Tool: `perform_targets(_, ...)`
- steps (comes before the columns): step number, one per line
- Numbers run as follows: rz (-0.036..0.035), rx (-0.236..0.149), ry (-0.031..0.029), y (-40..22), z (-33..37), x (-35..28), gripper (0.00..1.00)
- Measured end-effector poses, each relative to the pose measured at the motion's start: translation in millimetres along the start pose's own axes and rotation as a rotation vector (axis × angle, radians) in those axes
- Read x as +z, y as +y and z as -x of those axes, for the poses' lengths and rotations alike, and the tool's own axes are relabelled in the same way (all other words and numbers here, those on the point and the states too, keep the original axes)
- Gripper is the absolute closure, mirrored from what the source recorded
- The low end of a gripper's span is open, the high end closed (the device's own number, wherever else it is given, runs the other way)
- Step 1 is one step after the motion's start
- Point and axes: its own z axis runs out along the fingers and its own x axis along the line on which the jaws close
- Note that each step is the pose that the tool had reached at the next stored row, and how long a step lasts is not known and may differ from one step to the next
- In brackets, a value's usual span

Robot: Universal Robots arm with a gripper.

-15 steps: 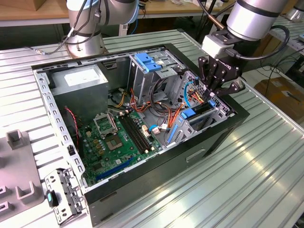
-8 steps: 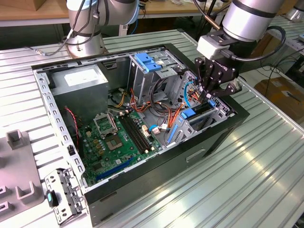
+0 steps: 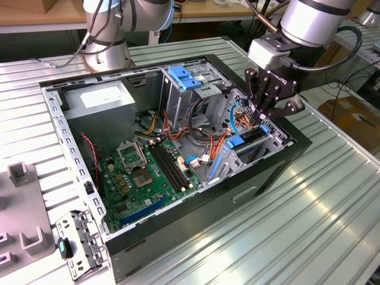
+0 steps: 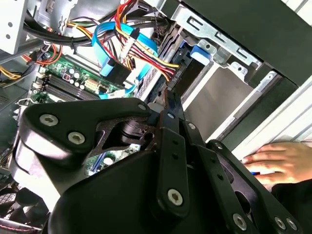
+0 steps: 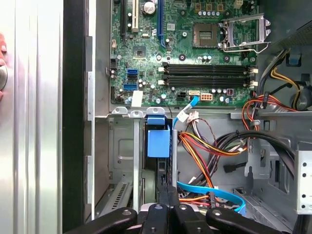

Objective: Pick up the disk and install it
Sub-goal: 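Insert the second disk wire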

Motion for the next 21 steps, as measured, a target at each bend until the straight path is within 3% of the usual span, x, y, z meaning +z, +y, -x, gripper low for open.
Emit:
perform_targets(5,0.0002,0.0,0.0027,0.0,2.0,-17.8,0.89)
perform_targets(8,0.0004,0.0,0.0101,-0.1,8.8,-20.4,0.89)
perform_targets(11,0.0024,0.0,0.0195,-0.3,21.5,-20.7,0.89)
perform_targets(21,0.0055,0.0,0.0254,-3.8,63.5,-21.7,0.89)
